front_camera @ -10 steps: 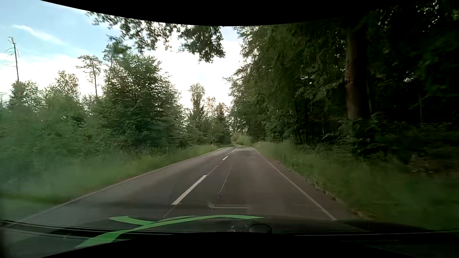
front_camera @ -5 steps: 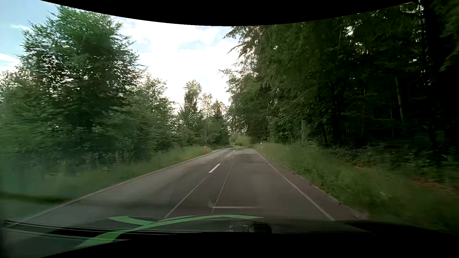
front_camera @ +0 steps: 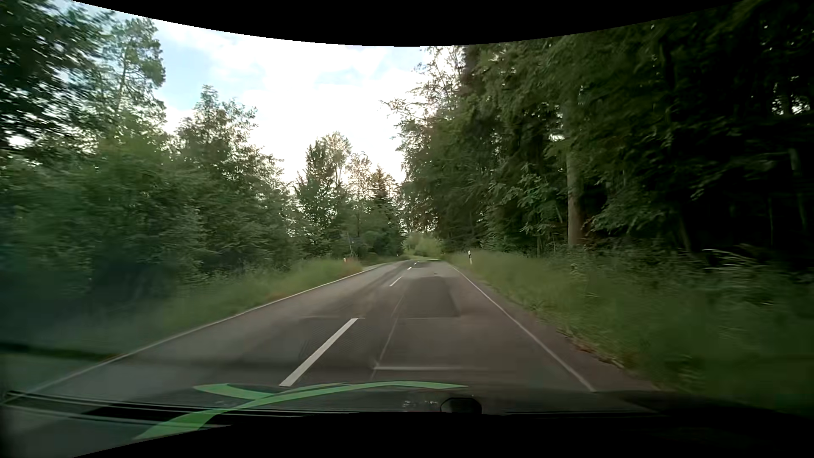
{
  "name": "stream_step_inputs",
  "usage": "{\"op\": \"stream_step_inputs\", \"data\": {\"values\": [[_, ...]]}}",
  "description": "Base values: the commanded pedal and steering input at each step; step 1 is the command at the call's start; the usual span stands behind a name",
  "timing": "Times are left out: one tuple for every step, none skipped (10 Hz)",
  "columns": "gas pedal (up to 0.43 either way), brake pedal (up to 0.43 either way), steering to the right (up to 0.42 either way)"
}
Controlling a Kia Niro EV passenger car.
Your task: Follow the waypoints while adhering to traffic rules and regulations
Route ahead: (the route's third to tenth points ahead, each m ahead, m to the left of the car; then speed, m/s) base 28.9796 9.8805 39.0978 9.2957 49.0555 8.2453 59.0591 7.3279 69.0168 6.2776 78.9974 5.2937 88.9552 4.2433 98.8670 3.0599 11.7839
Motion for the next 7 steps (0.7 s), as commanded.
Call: {"op": "stream_step_inputs", "data": {"values": [[0.028,0.0,0.001],[0.028,0.0,0.001],[0.028,0.0,0.001],[0.028,0.0,0.001],[0.028,0.0,0.0],[0.028,0.0,0.0],[0.028,0.0,0.0]]}}
